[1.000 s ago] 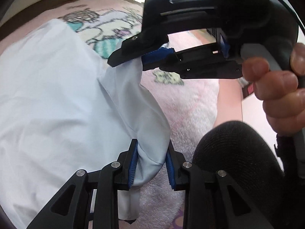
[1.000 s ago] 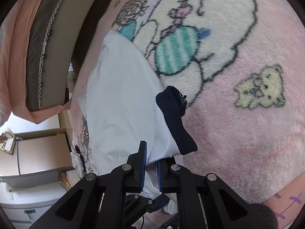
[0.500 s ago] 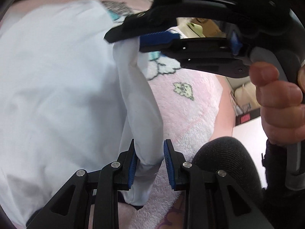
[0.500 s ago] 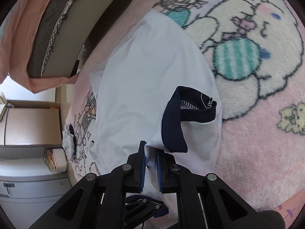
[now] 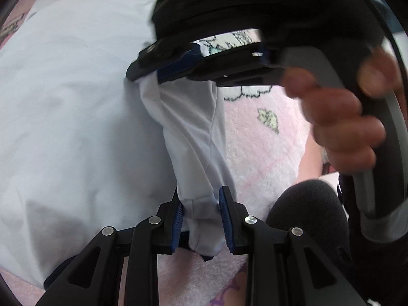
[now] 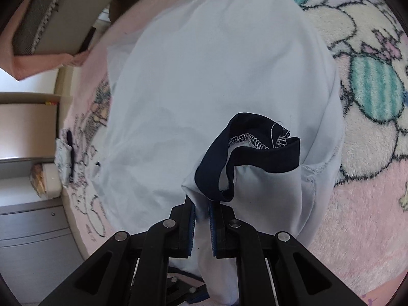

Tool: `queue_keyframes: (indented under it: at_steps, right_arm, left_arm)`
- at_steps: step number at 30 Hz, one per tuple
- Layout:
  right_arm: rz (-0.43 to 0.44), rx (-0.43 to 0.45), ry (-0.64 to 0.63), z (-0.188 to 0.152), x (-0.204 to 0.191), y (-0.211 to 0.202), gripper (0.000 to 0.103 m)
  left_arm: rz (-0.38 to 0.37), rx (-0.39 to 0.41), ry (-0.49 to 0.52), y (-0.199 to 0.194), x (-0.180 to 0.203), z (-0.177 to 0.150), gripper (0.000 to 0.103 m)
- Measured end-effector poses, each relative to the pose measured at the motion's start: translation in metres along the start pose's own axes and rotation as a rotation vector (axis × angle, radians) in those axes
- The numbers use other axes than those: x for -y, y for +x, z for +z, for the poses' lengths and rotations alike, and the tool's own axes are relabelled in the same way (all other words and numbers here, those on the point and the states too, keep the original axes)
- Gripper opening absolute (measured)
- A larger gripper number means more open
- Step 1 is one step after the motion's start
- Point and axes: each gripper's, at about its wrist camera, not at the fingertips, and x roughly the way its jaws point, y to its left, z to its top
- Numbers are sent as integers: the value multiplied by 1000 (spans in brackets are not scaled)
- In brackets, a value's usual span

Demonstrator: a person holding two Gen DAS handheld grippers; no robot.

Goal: Fold clothes

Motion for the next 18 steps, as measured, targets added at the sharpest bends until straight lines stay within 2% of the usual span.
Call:
queue_keyframes:
  at_steps: [3,4,5,7,11,13,15,18]
  right_arm:
    - [-3,-37,23,3,5,12,15]
    - [19,-45,37,3,8,14,28]
    - [47,-54,51,4,10,16,49]
    - [96,-70,78,5,15,19,68]
    - [107,-87,102,7,19,18,69]
    - [131,-84,115,6,20,10,69]
    - [158,-75,112,6,19,-2,69]
    - [216,-32,124,6,23,-27,69]
  left_arm:
    - [49,-33,38,-2,5,-1,25]
    - [54,-34,37,-5,5,-2,26]
    - [55,-37,33,-9,4,-2,26]
    - [54,-37,27,-19,2,-3,27]
    - [67,2,46,-47,6,-3,30]
    - [74,39,75,-62,11,-2,38]
    - [64,82,109,-74,17,-1,54]
    - [42,124,161,-75,32,6,62]
